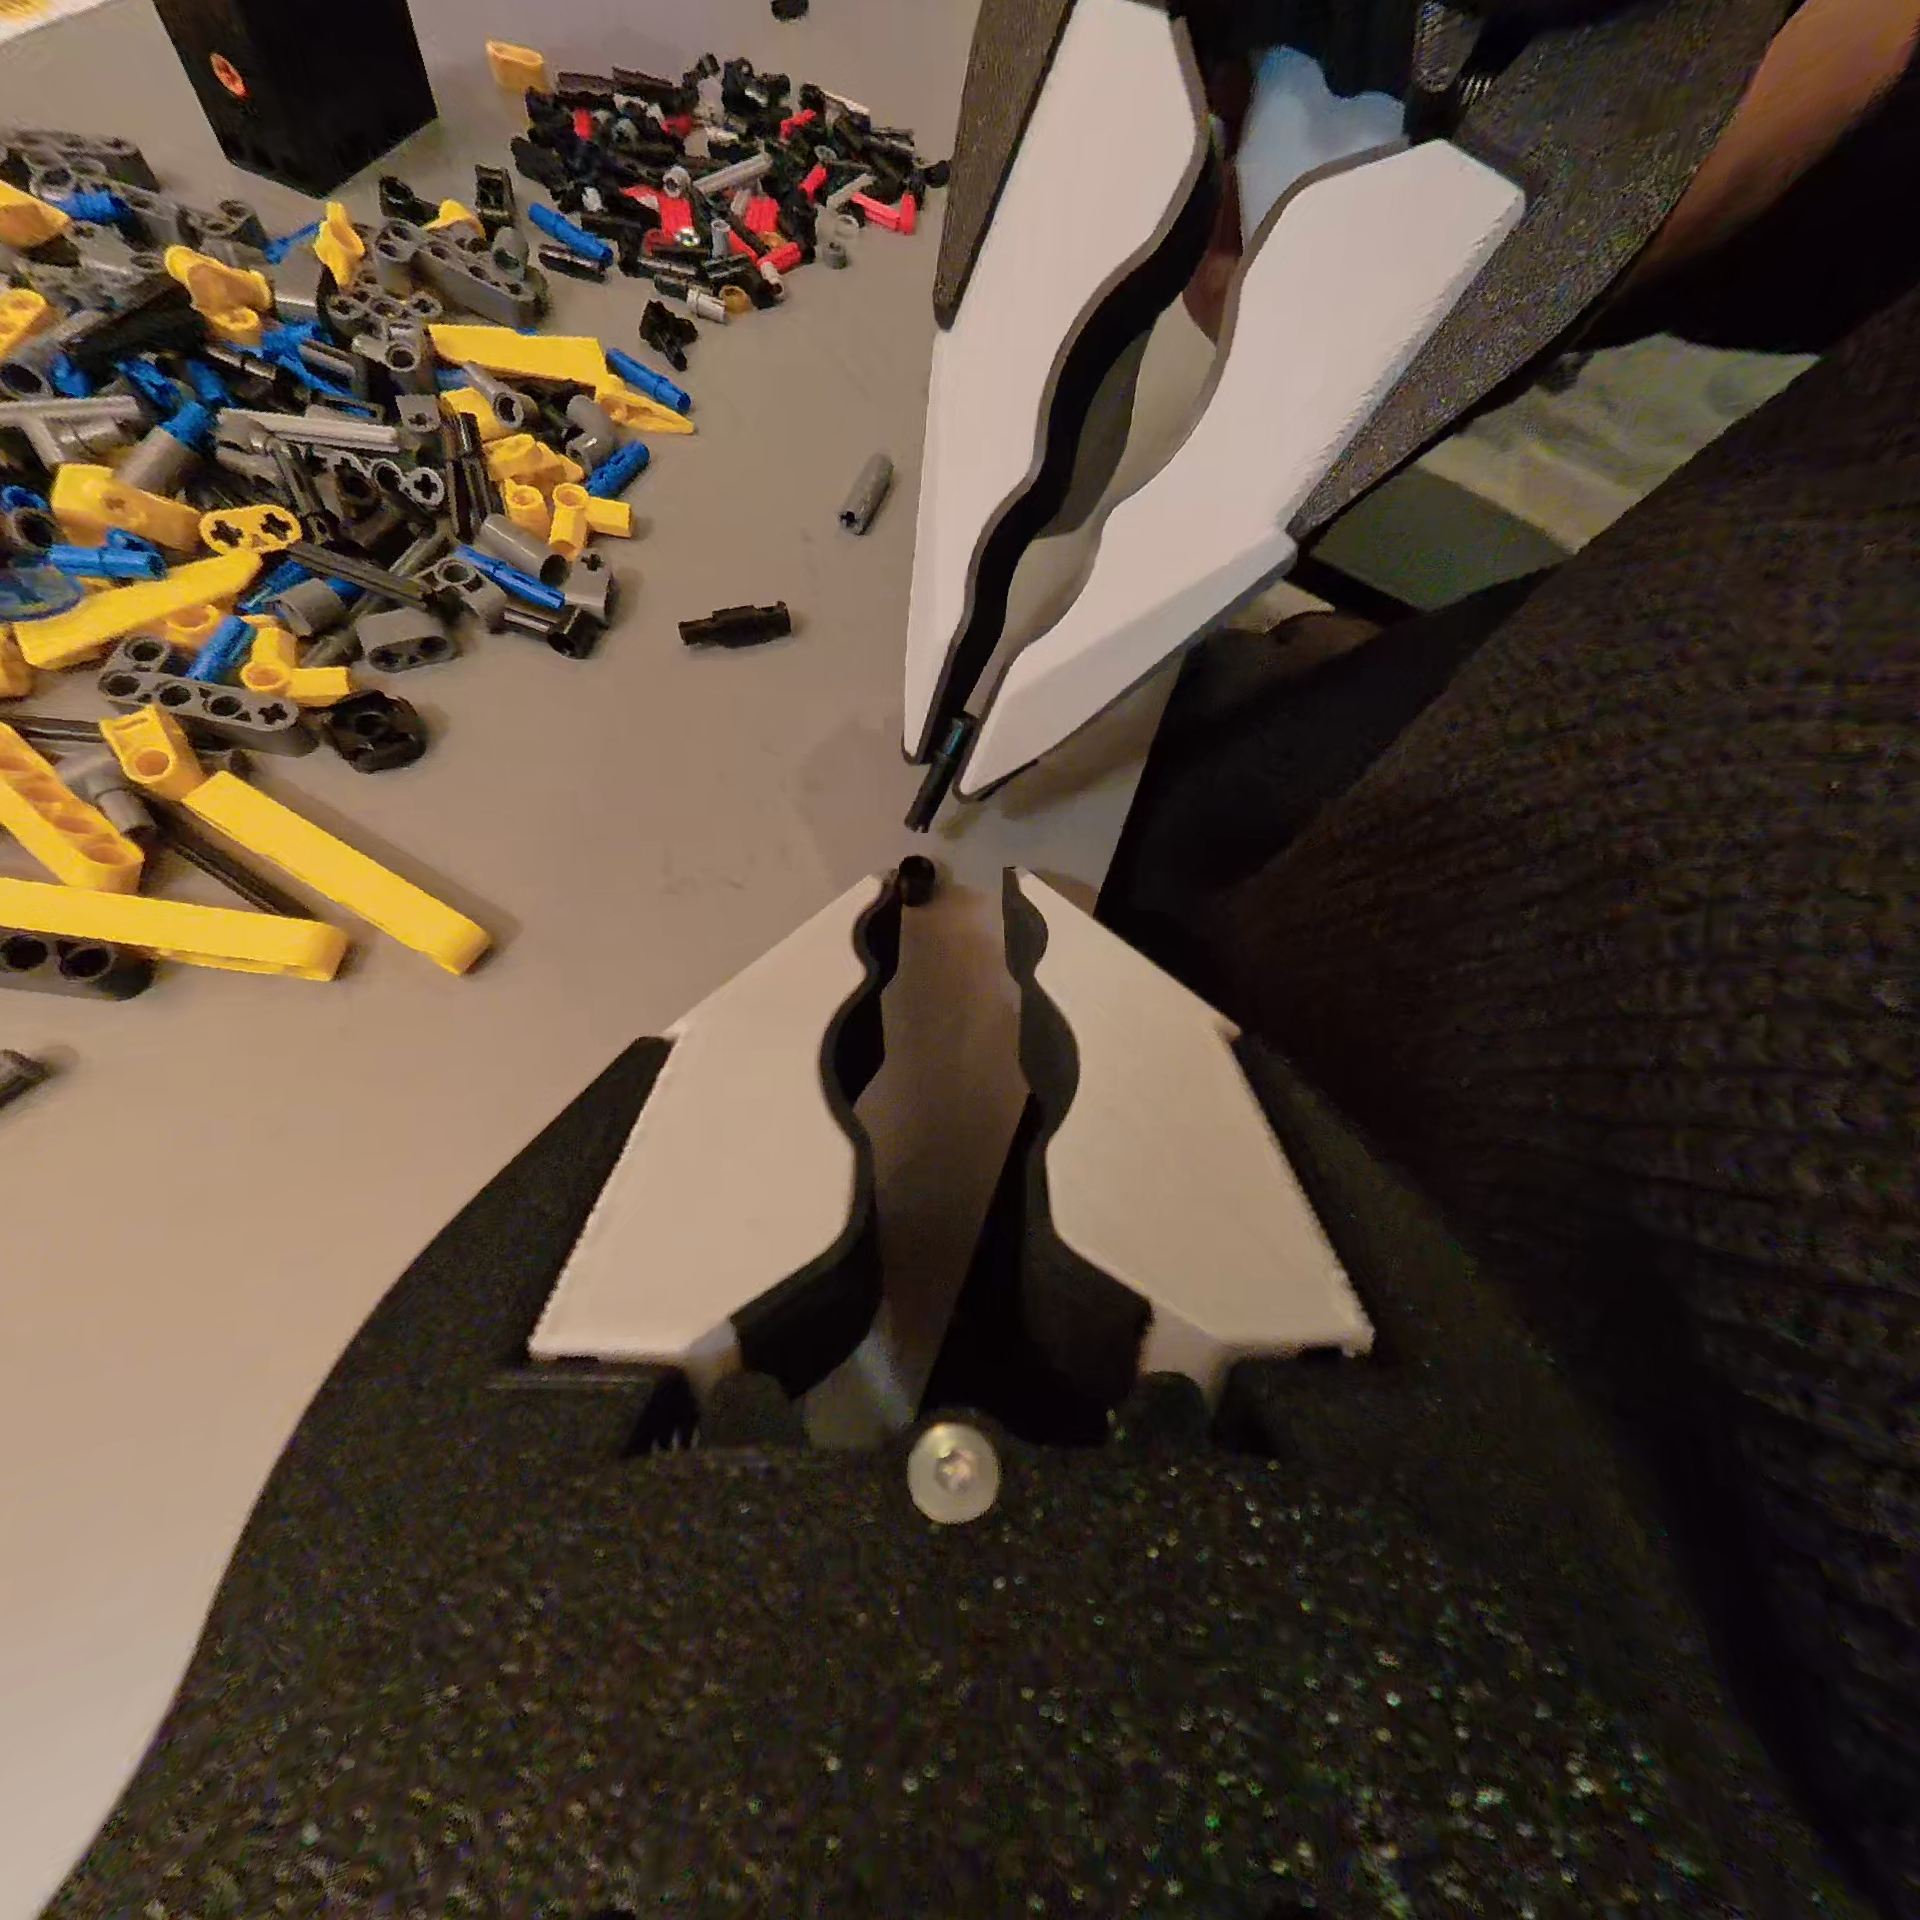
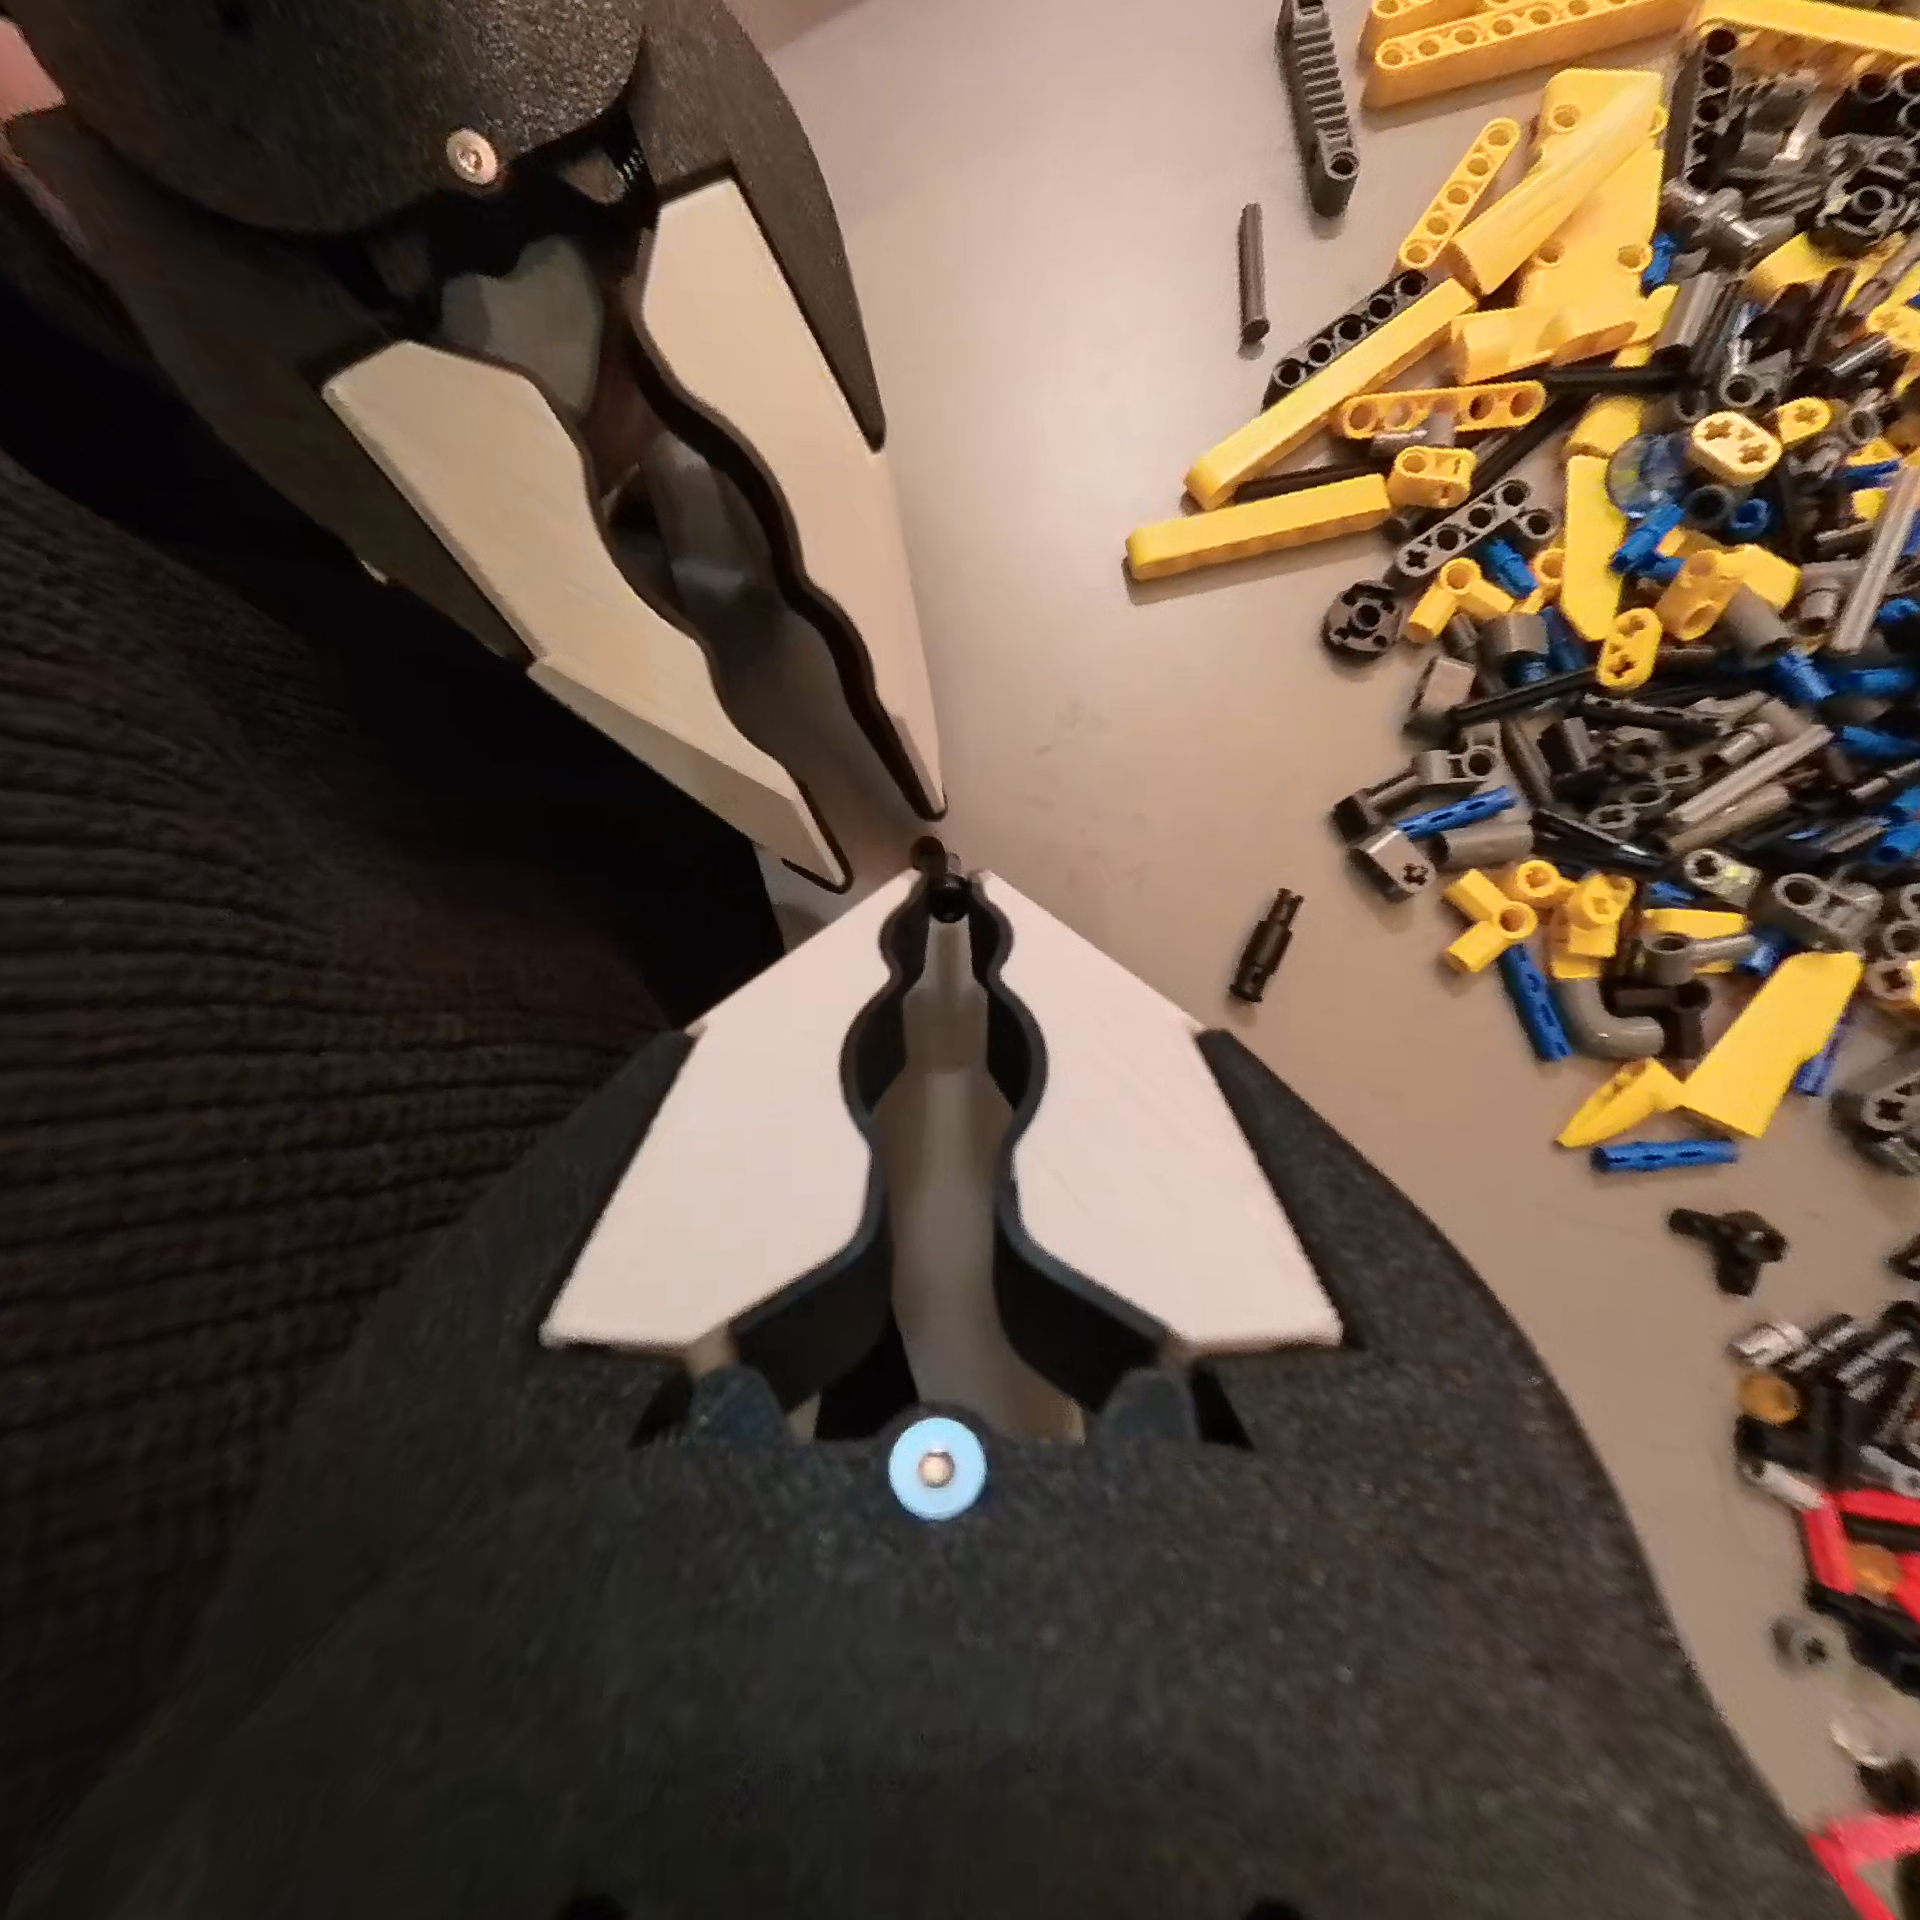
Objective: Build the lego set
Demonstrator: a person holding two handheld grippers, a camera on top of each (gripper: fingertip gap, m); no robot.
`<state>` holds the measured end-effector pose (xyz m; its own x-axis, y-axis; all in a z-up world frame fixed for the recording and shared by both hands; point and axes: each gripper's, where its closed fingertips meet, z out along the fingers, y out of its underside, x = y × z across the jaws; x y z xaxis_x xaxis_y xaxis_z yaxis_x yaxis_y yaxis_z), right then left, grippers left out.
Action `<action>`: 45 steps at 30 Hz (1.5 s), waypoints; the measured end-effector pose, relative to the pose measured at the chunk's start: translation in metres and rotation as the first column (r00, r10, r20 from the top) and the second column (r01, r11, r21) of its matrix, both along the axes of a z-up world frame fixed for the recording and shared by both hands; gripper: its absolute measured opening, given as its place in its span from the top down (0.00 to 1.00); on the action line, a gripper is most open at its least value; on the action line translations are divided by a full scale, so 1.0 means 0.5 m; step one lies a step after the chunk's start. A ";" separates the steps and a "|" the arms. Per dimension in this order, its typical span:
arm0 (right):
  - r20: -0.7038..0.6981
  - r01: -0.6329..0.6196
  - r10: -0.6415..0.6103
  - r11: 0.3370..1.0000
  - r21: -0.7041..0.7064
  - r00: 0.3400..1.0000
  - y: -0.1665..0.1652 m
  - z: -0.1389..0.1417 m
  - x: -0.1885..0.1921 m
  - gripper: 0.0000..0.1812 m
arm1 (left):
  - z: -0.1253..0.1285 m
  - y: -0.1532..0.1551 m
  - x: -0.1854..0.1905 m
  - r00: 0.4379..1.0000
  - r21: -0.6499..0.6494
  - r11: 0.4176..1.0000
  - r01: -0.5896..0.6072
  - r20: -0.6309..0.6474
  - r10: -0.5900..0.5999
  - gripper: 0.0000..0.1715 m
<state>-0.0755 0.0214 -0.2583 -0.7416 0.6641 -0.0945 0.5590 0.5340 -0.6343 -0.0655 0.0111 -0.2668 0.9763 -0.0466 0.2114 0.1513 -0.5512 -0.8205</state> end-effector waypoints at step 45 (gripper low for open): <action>0.142 -0.104 0.056 0.930 0.352 0.988 0.102 0.000 0.031 0.97 | 0.045 -0.053 -0.167 0.871 0.133 0.862 -0.489 0.019 0.491 1.00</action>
<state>-0.0602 0.0724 -0.2584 -0.7911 0.6104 0.0408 0.5685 0.7581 -0.3195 -0.1490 -0.0155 -0.2445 0.8833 0.4129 0.2223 0.3615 -0.2978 -0.8835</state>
